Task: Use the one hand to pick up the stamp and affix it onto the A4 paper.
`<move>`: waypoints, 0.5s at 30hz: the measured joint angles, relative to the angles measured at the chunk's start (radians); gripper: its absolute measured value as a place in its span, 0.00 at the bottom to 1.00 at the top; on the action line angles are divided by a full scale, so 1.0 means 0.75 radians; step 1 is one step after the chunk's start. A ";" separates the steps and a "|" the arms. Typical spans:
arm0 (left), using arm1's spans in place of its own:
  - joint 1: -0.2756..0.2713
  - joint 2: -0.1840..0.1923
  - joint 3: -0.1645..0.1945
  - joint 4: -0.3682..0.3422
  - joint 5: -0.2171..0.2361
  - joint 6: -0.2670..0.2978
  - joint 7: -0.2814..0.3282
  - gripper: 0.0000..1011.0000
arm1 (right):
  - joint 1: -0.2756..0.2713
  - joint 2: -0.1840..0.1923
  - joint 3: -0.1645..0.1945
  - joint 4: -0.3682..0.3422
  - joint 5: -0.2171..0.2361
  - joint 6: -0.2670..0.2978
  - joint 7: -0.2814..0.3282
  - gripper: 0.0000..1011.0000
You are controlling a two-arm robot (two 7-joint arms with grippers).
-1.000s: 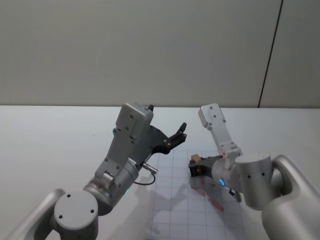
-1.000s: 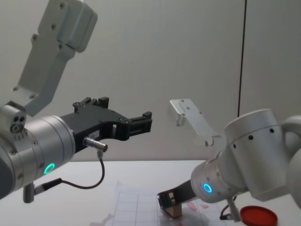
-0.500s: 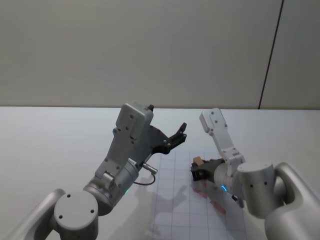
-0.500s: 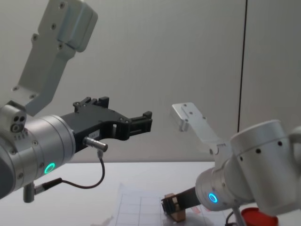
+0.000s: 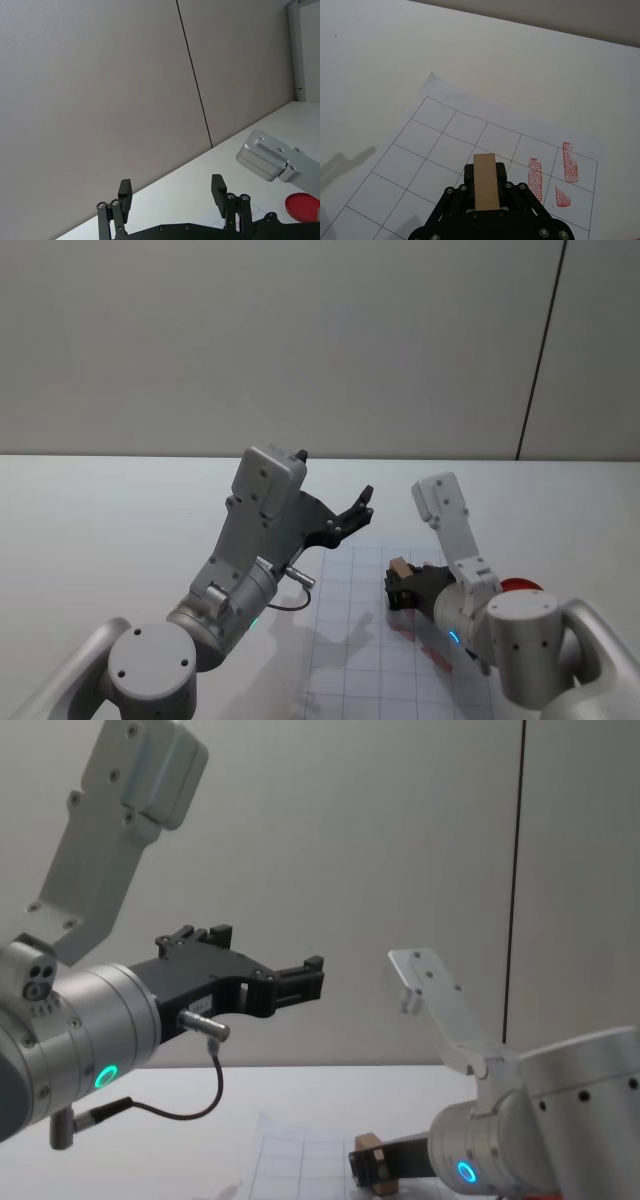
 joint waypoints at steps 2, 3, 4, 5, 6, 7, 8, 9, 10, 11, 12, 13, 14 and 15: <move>0.000 0.000 0.000 0.000 0.000 0.000 0.000 0.99 | -0.007 0.002 0.003 0.000 0.013 -0.015 -0.005 0.22; 0.000 0.000 0.000 0.000 0.000 0.000 0.000 0.99 | -0.010 0.003 0.004 0.000 0.019 -0.022 -0.008 0.22; 0.000 0.000 0.000 0.000 0.000 0.000 0.000 0.99 | -0.016 0.004 0.006 0.000 0.029 -0.032 -0.012 0.22; 0.000 0.000 0.000 0.000 0.000 0.000 0.000 0.99 | -0.018 0.005 0.007 0.000 0.034 -0.037 -0.013 0.22; 0.000 0.000 0.000 0.000 0.000 0.000 0.000 0.99 | -0.020 0.005 0.008 0.001 0.038 -0.041 -0.015 0.22; 0.000 0.000 0.000 0.000 0.000 0.000 0.000 0.99 | -0.024 0.006 0.011 0.003 0.048 -0.051 -0.018 0.22; 0.000 0.000 0.000 0.000 0.000 0.000 0.000 0.99 | -0.026 0.007 0.013 0.006 0.055 -0.058 -0.020 0.22; 0.000 0.000 0.000 0.000 0.000 0.000 0.000 0.99 | -0.026 0.007 0.013 0.006 0.055 -0.058 -0.020 0.22; 0.000 0.000 0.000 0.000 0.000 0.000 0.000 0.99 | -0.029 0.008 0.015 0.009 0.062 -0.063 -0.023 0.22; 0.000 0.000 0.000 0.000 0.000 0.000 0.000 0.99 | -0.031 0.008 0.016 0.013 0.066 -0.067 -0.025 0.22; 0.000 0.000 0.000 0.000 0.000 0.000 0.000 0.99 | -0.033 0.009 0.017 0.014 0.069 -0.070 -0.025 0.22; 0.000 0.000 0.000 0.000 0.000 0.000 0.000 0.99 | -0.034 0.009 0.018 0.015 0.074 -0.075 -0.026 0.22; 0.000 0.000 0.000 0.000 0.000 0.000 0.000 0.99 | -0.034 0.009 0.019 0.017 0.076 -0.078 -0.027 0.22; 0.000 0.000 0.000 0.000 0.000 0.000 0.000 0.99 | -0.036 0.010 0.020 0.018 0.080 -0.083 -0.029 0.22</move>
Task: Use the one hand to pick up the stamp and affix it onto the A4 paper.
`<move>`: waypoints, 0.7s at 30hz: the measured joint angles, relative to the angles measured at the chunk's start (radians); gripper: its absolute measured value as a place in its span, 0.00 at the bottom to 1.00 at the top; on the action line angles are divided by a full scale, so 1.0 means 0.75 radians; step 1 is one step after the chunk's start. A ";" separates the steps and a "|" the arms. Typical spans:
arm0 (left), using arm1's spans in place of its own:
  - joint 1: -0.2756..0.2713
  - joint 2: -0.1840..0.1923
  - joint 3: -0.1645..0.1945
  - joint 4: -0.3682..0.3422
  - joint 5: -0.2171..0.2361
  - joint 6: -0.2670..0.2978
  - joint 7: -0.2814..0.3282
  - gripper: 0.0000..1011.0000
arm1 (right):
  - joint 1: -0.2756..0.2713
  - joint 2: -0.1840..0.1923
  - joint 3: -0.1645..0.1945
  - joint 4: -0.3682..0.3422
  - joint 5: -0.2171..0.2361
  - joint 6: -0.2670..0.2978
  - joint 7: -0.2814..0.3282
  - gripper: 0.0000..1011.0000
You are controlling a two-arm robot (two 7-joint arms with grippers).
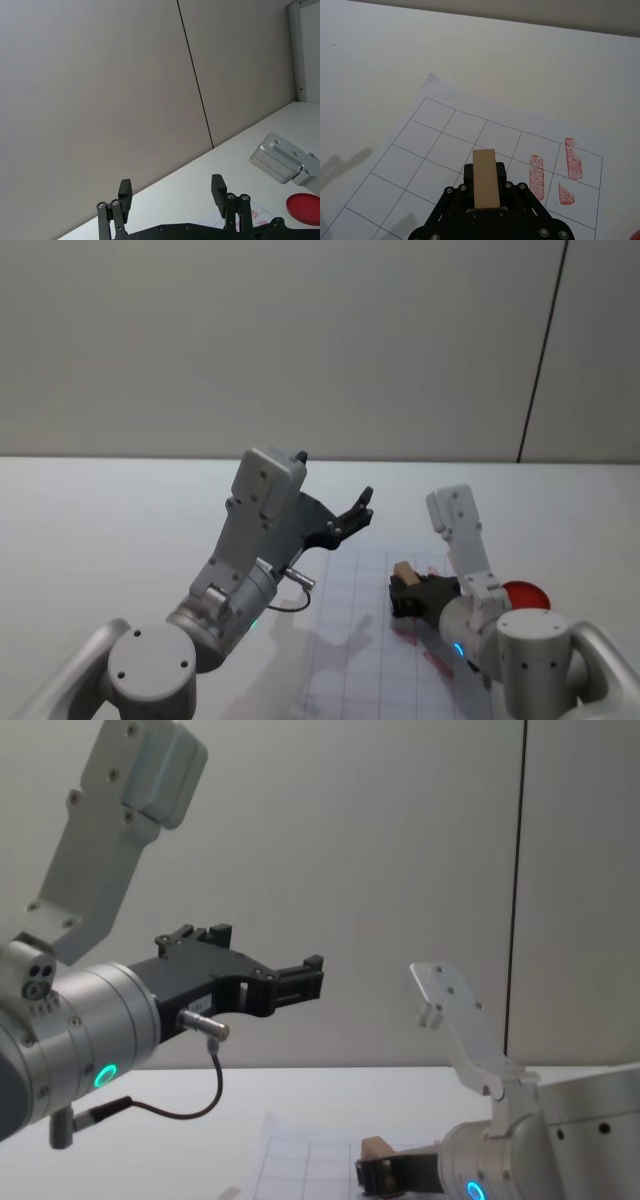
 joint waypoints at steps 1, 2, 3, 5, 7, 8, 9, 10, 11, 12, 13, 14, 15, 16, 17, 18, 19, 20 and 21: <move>0.000 0.000 0.000 0.000 0.000 0.000 0.000 0.99 | -0.001 0.000 0.001 0.000 0.001 -0.002 -0.001 0.22; 0.000 0.000 0.000 0.000 0.000 0.000 0.000 0.99 | -0.002 0.001 0.001 0.000 0.002 -0.005 -0.001 0.22; 0.000 0.000 0.000 0.000 0.000 0.000 0.000 0.99 | -0.002 0.001 0.001 0.000 0.003 -0.008 -0.002 0.22; 0.000 0.000 0.000 0.000 0.000 0.000 0.000 0.99 | -0.005 0.002 0.002 0.000 0.004 -0.018 -0.003 0.22; 0.000 0.000 0.000 0.000 0.000 0.000 0.000 0.99 | -0.007 0.002 0.002 0.000 0.004 -0.024 -0.004 0.22; 0.000 0.000 0.000 0.000 0.000 0.000 0.000 0.99 | -0.010 0.003 0.002 -0.003 0.004 -0.031 -0.005 0.22; 0.000 0.000 0.000 0.000 0.000 0.000 0.000 0.99 | -0.012 0.003 0.002 -0.007 0.003 -0.035 -0.006 0.22; 0.000 0.000 0.000 0.000 0.000 0.000 0.000 0.99 | -0.015 0.004 0.001 -0.011 0.002 -0.040 -0.007 0.22; 0.000 0.000 0.000 0.000 0.000 0.000 0.000 0.99 | -0.019 0.005 0.000 -0.019 -0.001 -0.047 -0.007 0.22; 0.000 0.000 0.000 0.000 0.000 0.000 0.000 0.99 | -0.021 0.006 -0.001 -0.023 -0.003 -0.051 -0.007 0.22; 0.000 0.000 0.000 0.000 0.000 0.000 0.000 0.99 | -0.023 0.006 -0.002 -0.028 -0.007 -0.057 -0.008 0.22; 0.000 0.000 0.000 0.000 0.000 0.000 0.000 0.99 | -0.029 0.008 -0.003 -0.041 -0.012 -0.066 -0.008 0.22; 0.000 0.000 0.000 0.000 0.000 0.000 0.000 0.99 | -0.031 0.008 -0.004 -0.044 -0.015 -0.070 -0.009 0.22; 0.000 0.000 0.000 0.000 0.000 0.000 0.000 0.99 | -0.034 0.009 -0.005 -0.052 -0.018 -0.074 -0.009 0.22; 0.000 0.000 0.000 0.000 0.000 0.000 0.000 0.99 | -0.040 0.010 -0.007 -0.065 -0.025 -0.084 -0.009 0.22; 0.000 0.000 0.000 0.000 0.000 0.000 0.000 0.99 | -0.041 0.010 -0.008 -0.068 -0.028 -0.088 -0.010 0.22; 0.000 0.000 0.000 0.000 0.000 0.000 0.000 0.99 | -0.043 0.011 -0.009 -0.076 -0.030 -0.090 -0.010 0.22; 0.000 0.000 0.000 0.000 0.000 0.000 0.000 0.99 | -0.044 0.013 -0.010 -0.080 -0.033 -0.093 -0.010 0.22; 0.000 0.000 0.000 0.000 0.000 0.000 0.000 0.99 | -0.047 0.013 -0.011 -0.097 -0.039 -0.101 -0.011 0.22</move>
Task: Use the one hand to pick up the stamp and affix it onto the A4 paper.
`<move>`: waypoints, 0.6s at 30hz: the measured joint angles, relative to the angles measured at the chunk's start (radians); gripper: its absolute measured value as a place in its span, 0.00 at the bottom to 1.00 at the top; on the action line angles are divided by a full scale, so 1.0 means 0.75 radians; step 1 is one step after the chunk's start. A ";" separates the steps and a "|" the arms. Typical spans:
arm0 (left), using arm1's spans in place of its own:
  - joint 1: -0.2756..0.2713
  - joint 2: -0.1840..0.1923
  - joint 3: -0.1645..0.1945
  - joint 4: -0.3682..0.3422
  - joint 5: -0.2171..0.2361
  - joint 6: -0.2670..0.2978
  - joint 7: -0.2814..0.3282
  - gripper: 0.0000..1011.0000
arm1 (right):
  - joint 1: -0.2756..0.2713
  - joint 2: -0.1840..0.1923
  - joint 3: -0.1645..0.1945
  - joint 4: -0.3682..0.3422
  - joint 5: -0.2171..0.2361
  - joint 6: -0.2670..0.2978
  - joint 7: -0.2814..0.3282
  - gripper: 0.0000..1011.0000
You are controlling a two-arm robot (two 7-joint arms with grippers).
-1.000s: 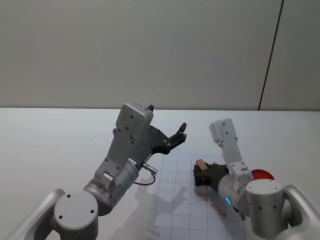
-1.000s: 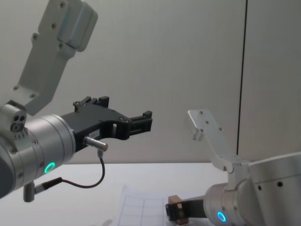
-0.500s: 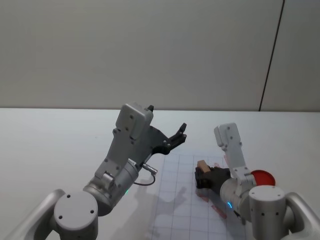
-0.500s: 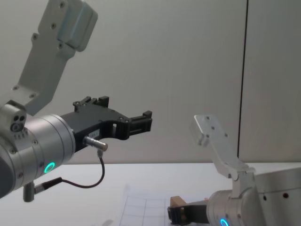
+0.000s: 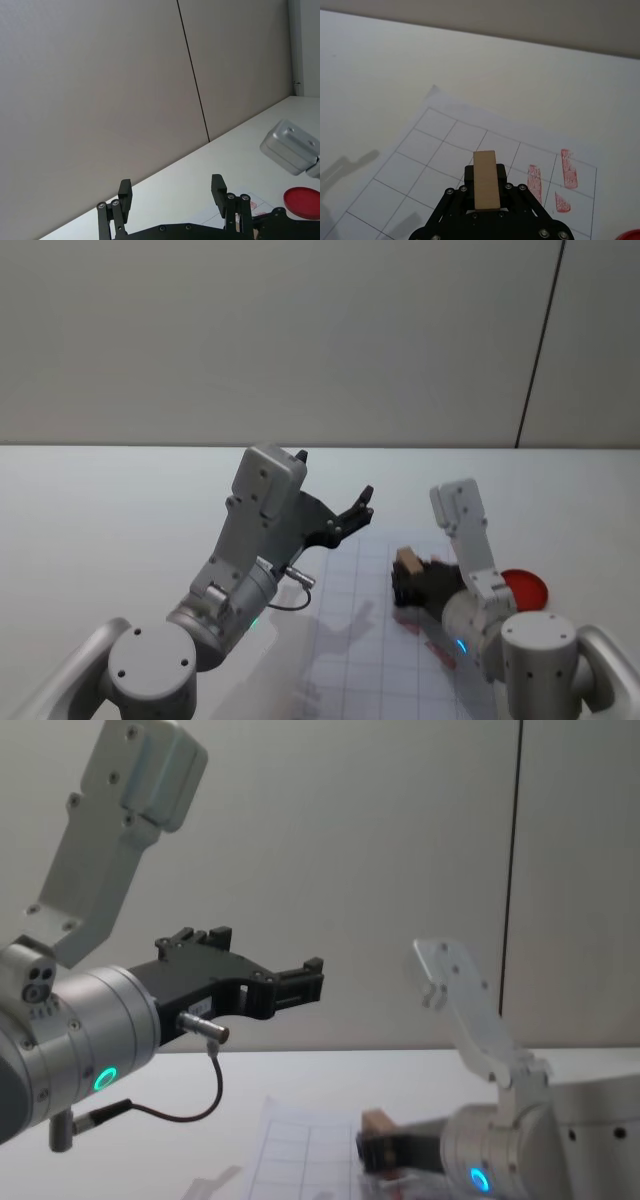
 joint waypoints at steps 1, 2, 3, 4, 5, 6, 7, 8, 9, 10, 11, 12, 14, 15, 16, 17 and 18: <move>0.000 0.000 0.000 0.000 0.000 0.000 0.000 0.99 | -0.001 0.000 -0.001 -0.008 -0.002 -0.004 0.000 0.22; 0.000 0.000 0.000 0.000 0.000 0.000 0.000 0.99 | -0.001 0.000 -0.003 -0.016 -0.005 -0.009 0.001 0.22; 0.000 0.000 0.000 0.000 0.000 0.000 0.000 0.99 | -0.003 0.000 -0.005 -0.035 -0.009 -0.017 0.002 0.22; 0.000 0.000 0.000 0.000 0.000 0.000 0.000 0.99 | -0.004 0.000 -0.007 -0.040 -0.011 -0.021 0.003 0.22; 0.000 0.000 0.000 0.000 0.000 0.000 0.000 0.99 | -0.005 0.000 -0.009 -0.050 -0.013 -0.027 0.005 0.22; 0.000 0.000 0.000 0.000 0.000 0.000 0.000 0.99 | -0.007 0.000 -0.011 -0.066 -0.016 -0.034 0.007 0.22; 0.000 0.000 0.000 0.000 0.000 0.000 0.000 0.99 | -0.008 0.000 -0.011 -0.074 -0.018 -0.038 0.008 0.22; 0.000 0.000 0.000 0.000 0.000 0.000 0.000 0.99 | -0.009 0.000 -0.012 -0.080 -0.019 -0.041 0.008 0.22; 0.000 0.000 0.000 0.000 0.000 0.000 0.000 0.99 | -0.011 0.000 -0.014 -0.094 -0.022 -0.048 0.011 0.22; 0.000 0.000 0.000 0.000 0.000 0.000 0.000 0.99 | -0.012 0.000 -0.015 -0.100 -0.023 -0.051 0.012 0.22; 0.000 0.000 0.000 0.000 0.000 0.000 0.000 0.99 | -0.013 0.000 -0.015 -0.106 -0.024 -0.053 0.013 0.22; 0.000 0.000 0.000 0.000 0.000 0.000 0.000 0.99 | -0.014 0.000 -0.017 -0.119 -0.025 -0.059 0.014 0.22; 0.000 0.000 0.000 0.000 0.000 0.000 0.000 0.99 | -0.017 0.000 -0.018 -0.136 -0.027 -0.065 0.017 0.22; 0.000 0.000 0.000 0.000 0.000 0.000 0.000 0.99 | -0.018 0.000 -0.019 -0.141 -0.027 -0.067 0.017 0.22; 0.000 0.000 0.000 0.000 0.000 0.000 0.000 0.99 | -0.019 0.000 -0.020 -0.148 -0.027 -0.069 0.017 0.22; 0.000 0.000 0.000 0.000 0.000 0.000 0.000 0.99 | -0.020 0.000 -0.020 -0.153 -0.027 -0.070 0.017 0.22; 0.000 0.000 0.000 0.000 0.000 0.000 0.000 0.99 | -0.022 0.001 -0.020 -0.163 -0.028 -0.072 0.017 0.22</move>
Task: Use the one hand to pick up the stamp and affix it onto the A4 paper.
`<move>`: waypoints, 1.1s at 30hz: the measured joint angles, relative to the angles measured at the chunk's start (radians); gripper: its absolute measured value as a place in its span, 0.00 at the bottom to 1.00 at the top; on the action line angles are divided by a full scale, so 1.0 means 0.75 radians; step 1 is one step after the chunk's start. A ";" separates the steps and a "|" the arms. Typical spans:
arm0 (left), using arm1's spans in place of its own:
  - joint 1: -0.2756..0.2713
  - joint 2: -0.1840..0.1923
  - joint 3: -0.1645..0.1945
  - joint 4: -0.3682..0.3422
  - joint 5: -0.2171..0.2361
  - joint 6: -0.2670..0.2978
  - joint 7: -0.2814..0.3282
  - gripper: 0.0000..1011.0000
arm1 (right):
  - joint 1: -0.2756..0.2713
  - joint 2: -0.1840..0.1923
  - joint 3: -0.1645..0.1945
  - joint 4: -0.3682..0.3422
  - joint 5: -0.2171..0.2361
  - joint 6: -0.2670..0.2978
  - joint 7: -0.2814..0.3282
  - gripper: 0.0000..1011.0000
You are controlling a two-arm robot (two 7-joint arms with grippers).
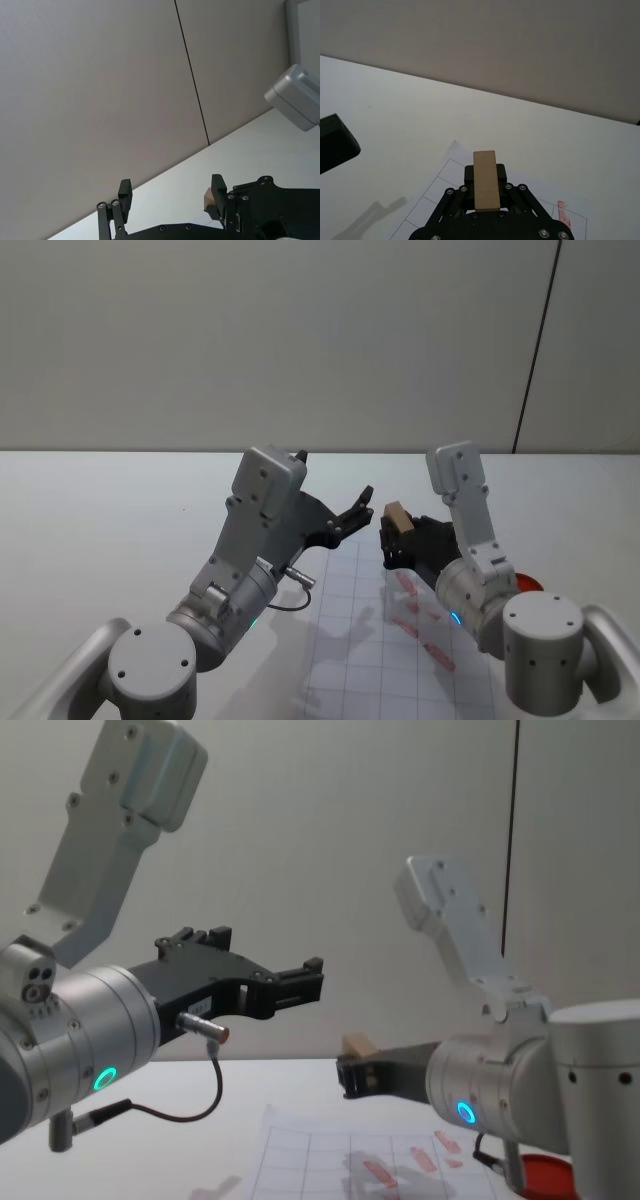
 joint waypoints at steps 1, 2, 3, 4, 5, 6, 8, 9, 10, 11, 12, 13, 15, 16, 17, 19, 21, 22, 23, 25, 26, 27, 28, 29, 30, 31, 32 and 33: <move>0.000 0.000 0.000 0.000 0.000 0.000 0.000 0.99 | -0.001 0.001 0.000 -0.003 0.000 -0.001 0.000 0.22; 0.000 0.000 0.000 0.000 0.000 0.000 0.000 0.99 | -0.002 0.001 0.000 -0.010 -0.001 -0.001 -0.001 0.22; 0.000 0.000 0.000 0.000 0.000 0.000 0.000 0.99 | -0.003 0.001 0.000 -0.014 -0.001 -0.002 -0.002 0.22; 0.000 0.000 0.000 0.000 0.000 0.000 0.000 0.99 | -0.006 0.002 0.000 -0.022 -0.002 -0.002 -0.007 0.22; 0.000 0.000 0.000 0.000 0.000 0.000 0.000 0.99 | -0.008 0.003 0.000 -0.028 -0.002 -0.002 -0.010 0.22; 0.000 0.000 0.000 0.000 0.000 0.000 0.000 0.99 | -0.009 0.003 0.000 -0.031 -0.003 -0.001 -0.012 0.22; 0.000 0.000 0.000 0.000 0.000 0.000 0.000 0.99 | -0.014 0.006 0.001 -0.044 -0.004 0.003 -0.022 0.22; 0.000 0.000 0.000 0.000 0.000 0.000 0.000 0.99 | -0.016 0.006 0.001 -0.048 -0.004 0.006 -0.029 0.22; 0.000 0.000 0.000 0.000 0.000 0.000 0.000 0.99 | -0.018 0.007 0.002 -0.053 -0.004 0.010 -0.034 0.22; 0.000 0.000 0.000 0.000 0.000 0.000 0.000 0.99 | -0.022 0.008 0.004 -0.060 -0.004 0.019 -0.049 0.22; 0.000 0.000 0.000 0.000 0.000 0.000 0.000 0.99 | -0.024 0.009 0.005 -0.066 -0.004 0.023 -0.056 0.22; 0.000 0.000 0.000 0.000 0.000 0.000 0.000 0.99 | -0.026 0.009 0.005 -0.068 -0.004 0.028 -0.063 0.22; 0.000 0.000 0.000 0.000 0.000 0.000 0.000 0.99 | -0.034 0.012 0.009 -0.083 -0.003 0.052 -0.089 0.22; 0.000 0.000 0.000 0.000 0.000 0.000 0.000 0.99 | -0.036 0.012 0.010 -0.087 -0.001 0.060 -0.097 0.22; 0.000 0.000 0.000 0.000 0.000 0.000 0.000 0.99 | -0.041 0.014 0.013 -0.099 0.002 0.078 -0.114 0.22; 0.000 0.000 0.000 0.000 0.000 0.000 0.000 0.99 | -0.047 0.015 0.016 -0.111 0.006 0.099 -0.130 0.22; 0.000 0.000 0.000 0.000 0.000 0.000 0.000 0.99 | -0.056 0.016 0.021 -0.130 0.015 0.138 -0.163 0.22; 0.000 0.000 0.000 0.000 0.000 0.000 0.000 0.99 | -0.058 0.017 0.023 -0.139 0.018 0.151 -0.174 0.22; 0.000 0.000 0.000 0.000 0.000 0.000 0.000 0.99 | -0.064 0.017 0.026 -0.154 0.025 0.182 -0.198 0.22; 0.000 0.000 0.000 0.000 0.000 0.000 0.000 0.99 | -0.070 0.018 0.030 -0.171 0.030 0.205 -0.217 0.22; 0.000 0.000 0.000 0.000 0.000 0.000 0.000 0.99 | -0.074 0.019 0.032 -0.183 0.035 0.224 -0.231 0.22; 0.000 0.000 0.000 0.000 0.000 0.000 0.000 0.99 | -0.077 0.019 0.035 -0.192 0.038 0.238 -0.242 0.22; 0.000 0.000 0.000 0.000 0.000 0.000 0.000 0.99 | -0.084 0.020 0.039 -0.210 0.047 0.269 -0.267 0.22; 0.000 0.000 0.000 0.000 0.000 0.000 0.000 0.99 | -0.090 0.021 0.044 -0.228 0.054 0.294 -0.287 0.22; 0.000 0.000 0.000 0.000 0.000 0.000 0.000 0.99 | -0.092 0.021 0.046 -0.237 0.057 0.307 -0.297 0.22; 0.000 0.000 0.000 0.000 0.000 0.000 0.000 0.99 | -0.096 0.022 0.049 -0.249 0.060 0.319 -0.307 0.22; 0.000 0.000 0.000 0.000 0.000 0.000 0.000 0.99 | -0.099 0.023 0.052 -0.258 0.065 0.330 -0.317 0.22; 0.000 0.000 0.000 0.000 0.000 0.000 0.000 0.99 | -0.107 0.024 0.056 -0.276 0.070 0.356 -0.339 0.22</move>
